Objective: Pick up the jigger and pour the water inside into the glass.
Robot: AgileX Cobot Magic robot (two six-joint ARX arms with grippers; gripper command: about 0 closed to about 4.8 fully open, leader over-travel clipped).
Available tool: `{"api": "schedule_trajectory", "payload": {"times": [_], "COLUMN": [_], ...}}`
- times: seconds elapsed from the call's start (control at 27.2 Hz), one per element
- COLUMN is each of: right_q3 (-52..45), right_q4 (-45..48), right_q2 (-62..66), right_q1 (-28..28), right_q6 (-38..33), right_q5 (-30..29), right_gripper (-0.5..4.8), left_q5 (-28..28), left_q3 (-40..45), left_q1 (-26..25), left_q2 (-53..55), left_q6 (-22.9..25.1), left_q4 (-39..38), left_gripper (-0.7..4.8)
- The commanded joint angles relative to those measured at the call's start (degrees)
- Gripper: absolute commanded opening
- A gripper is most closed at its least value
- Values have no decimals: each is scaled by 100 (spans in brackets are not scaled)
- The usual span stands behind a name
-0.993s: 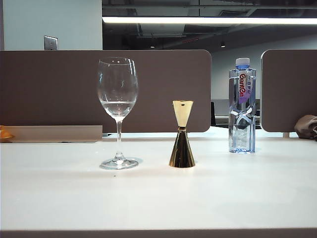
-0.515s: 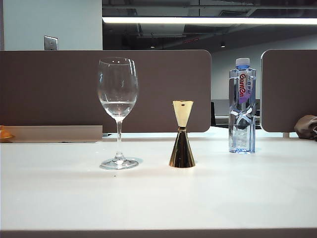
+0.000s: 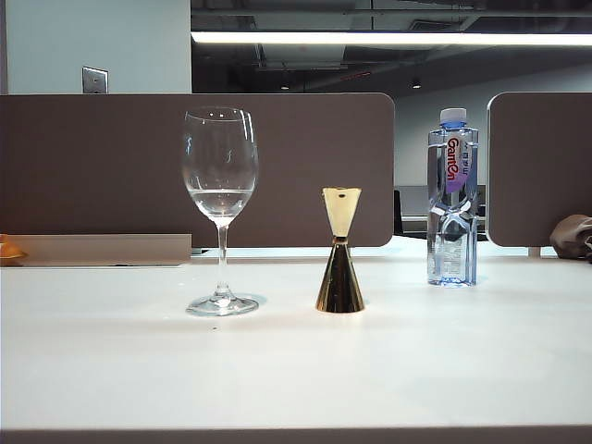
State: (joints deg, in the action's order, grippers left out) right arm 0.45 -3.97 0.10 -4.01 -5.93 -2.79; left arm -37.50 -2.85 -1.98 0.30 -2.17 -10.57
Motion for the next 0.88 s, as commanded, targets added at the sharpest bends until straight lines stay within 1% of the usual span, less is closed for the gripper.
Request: {"api": "schedule_trajectory", "payload": {"times": [0.04,0.81,0.88], "right_q3": [-39,-39,-39], "right_q4": [76,83,81], "right_q2": [2,2,2], "right_q1": [0,0,2], "right_q6": [17,-24,-181], "right_q5": [11,7,-151], "right_gripper": [13,13,13], "left_q5": [-15,-15,-15], "left_q3": [-28,-28,-28], "left_q1": [-4,-4,-4], "left_q2": [2,2,2], "left_q6": [22,20,20], "left_q4": [35,35,33], "left_gripper": [-5,-5,-5]}}
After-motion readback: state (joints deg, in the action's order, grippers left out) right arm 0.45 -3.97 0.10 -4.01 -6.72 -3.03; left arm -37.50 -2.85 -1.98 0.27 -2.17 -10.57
